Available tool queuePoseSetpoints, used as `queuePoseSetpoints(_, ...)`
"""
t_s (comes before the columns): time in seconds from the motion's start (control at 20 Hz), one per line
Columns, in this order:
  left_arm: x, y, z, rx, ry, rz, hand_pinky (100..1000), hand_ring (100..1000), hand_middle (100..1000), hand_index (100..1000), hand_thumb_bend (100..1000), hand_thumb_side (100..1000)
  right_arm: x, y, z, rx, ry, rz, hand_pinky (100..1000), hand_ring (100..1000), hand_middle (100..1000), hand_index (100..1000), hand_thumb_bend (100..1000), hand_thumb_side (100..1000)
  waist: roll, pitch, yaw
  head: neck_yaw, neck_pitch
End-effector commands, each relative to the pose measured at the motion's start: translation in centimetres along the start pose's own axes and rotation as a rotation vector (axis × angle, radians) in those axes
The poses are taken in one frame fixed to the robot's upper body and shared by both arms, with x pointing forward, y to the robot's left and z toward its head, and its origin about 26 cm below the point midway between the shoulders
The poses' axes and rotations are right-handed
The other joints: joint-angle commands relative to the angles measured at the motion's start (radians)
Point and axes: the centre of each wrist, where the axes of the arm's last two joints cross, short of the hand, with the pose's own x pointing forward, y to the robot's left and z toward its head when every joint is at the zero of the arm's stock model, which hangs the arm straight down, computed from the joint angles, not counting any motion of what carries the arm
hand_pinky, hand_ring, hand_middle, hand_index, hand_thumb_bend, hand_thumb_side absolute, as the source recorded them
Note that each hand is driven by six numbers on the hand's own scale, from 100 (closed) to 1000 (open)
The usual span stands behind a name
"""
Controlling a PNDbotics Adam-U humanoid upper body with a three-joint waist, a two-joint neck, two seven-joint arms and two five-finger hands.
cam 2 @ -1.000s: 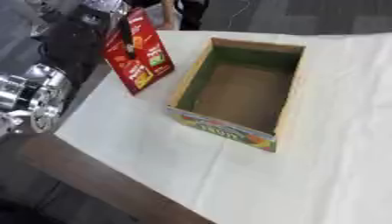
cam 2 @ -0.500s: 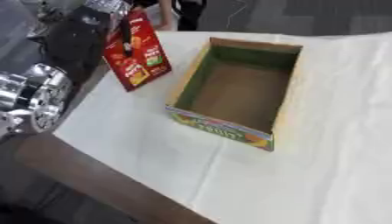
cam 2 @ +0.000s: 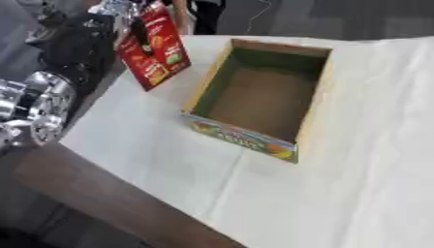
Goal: Pick up objects on the table and place them in the box.
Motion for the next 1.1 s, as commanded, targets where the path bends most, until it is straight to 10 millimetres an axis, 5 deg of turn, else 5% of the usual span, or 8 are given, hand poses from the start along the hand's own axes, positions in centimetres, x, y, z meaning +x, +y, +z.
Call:
queuePoseSetpoints(0.05, -2.9, 2.4, -0.4, 0.06, 0.048, 0.053, 100, 100, 100, 141, 111, 123, -0.6, 1.1, 0.5, 0.017, -0.002, 0.014, 393, 505, 608, 744, 100, 1000, -0.011, -0.018, -0.001, -0.016, 0.0)
queuePoseSetpoints(1.1, -5.0, 11.7, 1.2, 0.284, -0.215, 0.267, 100, 100, 100, 141, 100, 161, -0.2, 0.9, 0.5, 0.011, -0.026, 0.007, 393, 507, 608, 743, 100, 1000, -0.021, -0.033, 0.015, -0.03, 0.0)
